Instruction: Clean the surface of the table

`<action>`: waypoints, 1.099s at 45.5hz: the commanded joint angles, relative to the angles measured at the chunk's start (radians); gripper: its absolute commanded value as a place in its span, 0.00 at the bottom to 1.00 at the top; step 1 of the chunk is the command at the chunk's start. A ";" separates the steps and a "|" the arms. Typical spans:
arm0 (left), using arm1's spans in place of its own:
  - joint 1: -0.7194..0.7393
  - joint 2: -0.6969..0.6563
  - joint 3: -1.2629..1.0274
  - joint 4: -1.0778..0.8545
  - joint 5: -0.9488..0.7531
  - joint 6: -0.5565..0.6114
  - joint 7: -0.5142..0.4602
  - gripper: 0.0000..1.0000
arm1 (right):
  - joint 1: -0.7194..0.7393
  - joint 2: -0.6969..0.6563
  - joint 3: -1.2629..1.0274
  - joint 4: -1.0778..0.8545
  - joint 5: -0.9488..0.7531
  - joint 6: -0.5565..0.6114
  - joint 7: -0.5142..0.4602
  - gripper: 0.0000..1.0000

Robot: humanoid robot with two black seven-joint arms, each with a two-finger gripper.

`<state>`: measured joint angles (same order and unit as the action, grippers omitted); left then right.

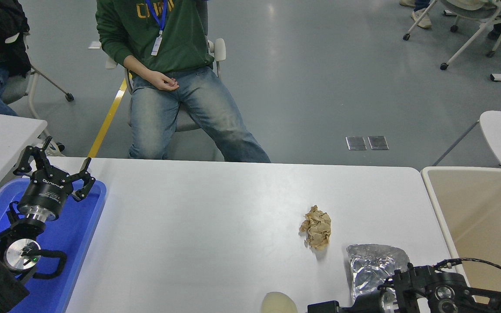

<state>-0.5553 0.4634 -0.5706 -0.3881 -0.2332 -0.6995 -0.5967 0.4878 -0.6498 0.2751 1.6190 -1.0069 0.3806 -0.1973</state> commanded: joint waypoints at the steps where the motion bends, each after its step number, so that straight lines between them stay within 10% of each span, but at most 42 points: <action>1: 0.000 0.001 0.000 0.000 0.000 0.000 0.000 1.00 | 0.000 0.035 0.010 -0.021 0.005 0.000 -0.002 1.00; 50: 0.000 0.001 0.000 0.000 0.000 0.000 0.000 1.00 | 0.003 0.119 -0.005 -0.091 -0.085 0.000 0.001 0.98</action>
<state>-0.5553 0.4634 -0.5706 -0.3881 -0.2332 -0.6995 -0.5967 0.4931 -0.5491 0.2777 1.5317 -1.0664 0.3804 -0.1969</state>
